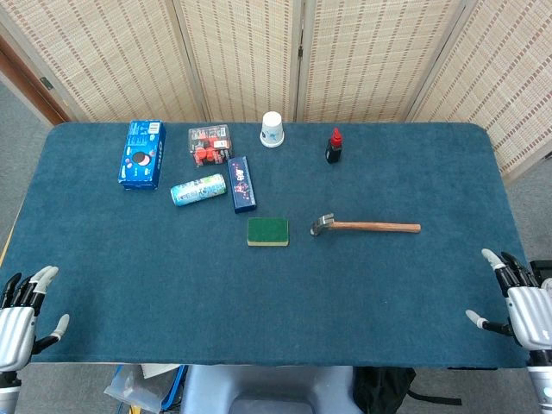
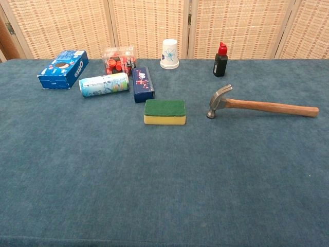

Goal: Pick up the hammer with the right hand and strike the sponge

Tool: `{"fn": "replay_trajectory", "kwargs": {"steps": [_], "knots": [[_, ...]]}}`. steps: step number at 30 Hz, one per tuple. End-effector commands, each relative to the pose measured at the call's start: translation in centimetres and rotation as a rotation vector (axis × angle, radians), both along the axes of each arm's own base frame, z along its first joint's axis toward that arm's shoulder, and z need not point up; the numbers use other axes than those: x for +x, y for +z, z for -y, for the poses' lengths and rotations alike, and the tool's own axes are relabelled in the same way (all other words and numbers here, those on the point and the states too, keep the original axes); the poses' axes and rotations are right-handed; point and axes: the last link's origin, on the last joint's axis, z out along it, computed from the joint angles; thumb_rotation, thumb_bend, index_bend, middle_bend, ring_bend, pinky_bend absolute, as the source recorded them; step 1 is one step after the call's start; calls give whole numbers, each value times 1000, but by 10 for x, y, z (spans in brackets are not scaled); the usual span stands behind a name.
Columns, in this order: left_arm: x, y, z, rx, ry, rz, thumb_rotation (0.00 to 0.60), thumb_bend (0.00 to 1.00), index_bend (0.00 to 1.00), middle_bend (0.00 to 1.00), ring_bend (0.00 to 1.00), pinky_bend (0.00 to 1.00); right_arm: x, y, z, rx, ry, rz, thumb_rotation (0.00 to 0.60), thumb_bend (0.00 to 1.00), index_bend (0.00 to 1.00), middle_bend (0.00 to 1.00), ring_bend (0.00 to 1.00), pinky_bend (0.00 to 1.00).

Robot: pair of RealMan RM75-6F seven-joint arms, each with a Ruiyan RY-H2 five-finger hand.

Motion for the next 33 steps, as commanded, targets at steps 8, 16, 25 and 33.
{"fn": "replay_trajectory", "kwargs": {"steps": [8, 16, 25, 33], "knots": [[3, -3, -3, -19, 5, -7, 600, 318, 83, 126, 135, 49, 2, 1, -3, -14, 3, -5, 600, 110, 49, 141, 61, 138], [3, -7, -2, -20, 3, 6, 600, 318, 83, 126, 135, 49, 19, -5, 17, -6, 55, -31, 600, 139, 52, 142, 61, 138], [-1, -6, 3, -14, 7, 13, 600, 318, 85, 126, 135, 49, 58, -37, 72, 98, 105, -61, 600, 202, 90, 205, 80, 138], [-6, -2, 10, -3, 23, 15, 600, 318, 85, 126, 135, 49, 93, -72, 128, 174, 153, -97, 600, 206, 228, 297, 152, 140]]}}
